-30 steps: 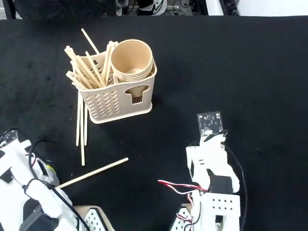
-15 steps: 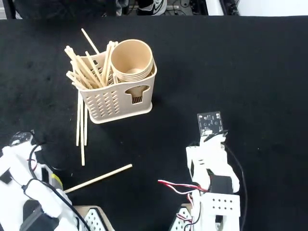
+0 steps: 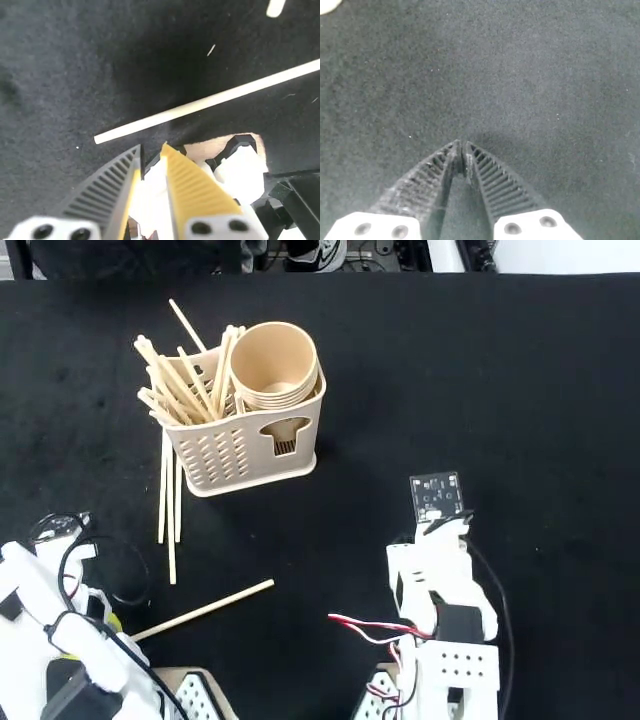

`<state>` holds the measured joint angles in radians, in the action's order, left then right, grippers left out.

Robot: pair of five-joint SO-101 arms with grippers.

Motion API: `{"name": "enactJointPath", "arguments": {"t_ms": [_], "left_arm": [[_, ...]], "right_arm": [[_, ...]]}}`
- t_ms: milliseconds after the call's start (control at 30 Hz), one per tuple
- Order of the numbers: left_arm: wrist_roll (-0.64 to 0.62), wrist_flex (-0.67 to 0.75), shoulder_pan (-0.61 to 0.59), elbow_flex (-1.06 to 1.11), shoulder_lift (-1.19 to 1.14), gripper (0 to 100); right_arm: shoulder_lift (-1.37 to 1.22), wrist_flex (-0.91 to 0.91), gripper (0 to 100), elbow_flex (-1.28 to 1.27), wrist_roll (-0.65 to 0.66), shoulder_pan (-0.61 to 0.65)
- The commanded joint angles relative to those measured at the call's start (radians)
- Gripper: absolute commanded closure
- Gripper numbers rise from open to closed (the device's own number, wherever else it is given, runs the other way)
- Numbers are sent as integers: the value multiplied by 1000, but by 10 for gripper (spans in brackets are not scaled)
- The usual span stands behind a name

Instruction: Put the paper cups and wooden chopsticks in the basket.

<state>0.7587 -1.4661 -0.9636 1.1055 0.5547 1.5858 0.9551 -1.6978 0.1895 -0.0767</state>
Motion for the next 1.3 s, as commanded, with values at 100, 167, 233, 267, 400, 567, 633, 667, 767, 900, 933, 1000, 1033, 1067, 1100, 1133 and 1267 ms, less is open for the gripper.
{"name": "enactJointPath", "arguments": {"t_ms": [100, 167, 233, 267, 400, 567, 633, 667, 767, 900, 933, 1000, 1033, 1067, 1100, 1133, 1267], "left_arm": [[6, 58, -157, 39, 2, 920], [5, 138, -174, 99, 2, 920], [3, 178, -180, 120, 12, 920], [3, 184, -176, 120, 3, 920], [-38, 186, -174, 119, 3, 920], [-195, 293, -128, 101, 3, 920], [-298, 313, -85, 82, 3, 920], [-344, 315, -54, 68, 3, 920], [-482, 307, 24, 19, 9, 920], [-660, 296, 85, -77, 14, 920], [-680, 273, 94, -108, 14, 920], [-690, 198, 110, -179, 14, 920], [-690, 152, 114, -217, 14, 920], [-694, 110, 116, -254, 14, 920], [-694, 83, 116, -285, 14, 920], [-695, 74, 116, -306, 11, 920], [-761, 121, 108, -308, 8, 920]], "right_arm": [[10, 3, 986, 2, 5, 9], [10, 3, 986, 2, 5, 9], [10, 3, 986, 2, 5, 9], [10, 3, 986, 2, 5, 9], [10, 3, 986, 2, 5, 9], [10, 3, 986, 2, 5, 9], [10, 3, 986, 2, 5, 9], [10, 3, 986, 2, 5, 9], [10, 3, 986, 2, 5, 11], [10, 3, 986, 2, 5, 11], [10, 3, 986, 2, 5, 11], [10, 3, 986, 2, 5, 11], [10, 3, 986, 2, 5, 11], [10, 3, 986, 2, 5, 11], [10, 3, 986, 2, 5, 11], [10, 3, 986, 2, 5, 11], [10, 3, 986, 2, 5, 11]]}}
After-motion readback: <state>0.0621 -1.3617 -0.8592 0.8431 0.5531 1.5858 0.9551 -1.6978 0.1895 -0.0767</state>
